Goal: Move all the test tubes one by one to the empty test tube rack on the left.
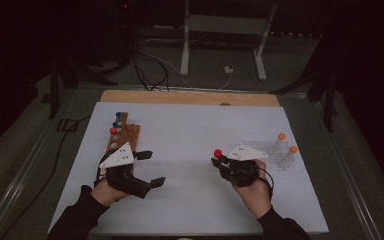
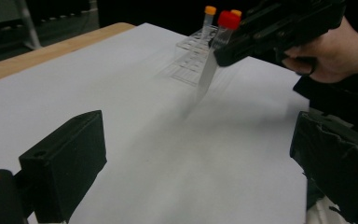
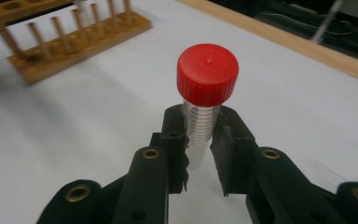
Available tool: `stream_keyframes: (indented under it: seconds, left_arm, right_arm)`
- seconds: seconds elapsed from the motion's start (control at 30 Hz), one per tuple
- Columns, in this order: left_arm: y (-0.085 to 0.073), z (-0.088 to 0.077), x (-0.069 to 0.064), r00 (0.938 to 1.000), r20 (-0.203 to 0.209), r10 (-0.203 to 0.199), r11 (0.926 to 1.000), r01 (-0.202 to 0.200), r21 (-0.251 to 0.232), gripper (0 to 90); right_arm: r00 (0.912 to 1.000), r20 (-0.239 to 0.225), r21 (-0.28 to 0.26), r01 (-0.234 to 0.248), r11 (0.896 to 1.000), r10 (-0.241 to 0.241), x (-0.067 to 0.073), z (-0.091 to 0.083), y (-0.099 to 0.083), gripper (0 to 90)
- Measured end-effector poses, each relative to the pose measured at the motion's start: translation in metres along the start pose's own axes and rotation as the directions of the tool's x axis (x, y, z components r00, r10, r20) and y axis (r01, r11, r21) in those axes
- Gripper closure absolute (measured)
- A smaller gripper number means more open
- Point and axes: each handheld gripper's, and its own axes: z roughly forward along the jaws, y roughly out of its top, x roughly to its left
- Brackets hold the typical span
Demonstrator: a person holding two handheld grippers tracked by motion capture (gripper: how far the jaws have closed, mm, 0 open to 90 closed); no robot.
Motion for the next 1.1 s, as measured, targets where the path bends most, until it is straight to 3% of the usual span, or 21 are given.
stream_keyframes:
  seconds: [0.33, 0.63, 1.1]
  left_arm:
    - [0.013, 0.017, -0.008, 0.9976, 0.065, 0.024, 0.9997, -0.024, -0.006, 8.2]
    - [0.023, 0.041, -0.016, 0.9927, 0.107, 0.056, 0.9984, -0.056, -0.008, 22.6]
    - [0.035, 0.074, -0.024, 0.9839, 0.144, 0.105, 0.9942, -0.107, 0.006, 52.0]
  right_arm:
    - [0.9947, -0.089, 0.013, 0.053, 0.998, -0.052, 0.024, 0.007, 0.000, 74.7]
    - [0.9883, -0.135, 0.019, 0.074, 0.997, -0.071, 0.035, 0.012, 0.000, 74.7]
    - [0.9850, -0.153, 0.024, 0.084, 0.996, -0.080, 0.039, 0.013, 0.000, 74.7]
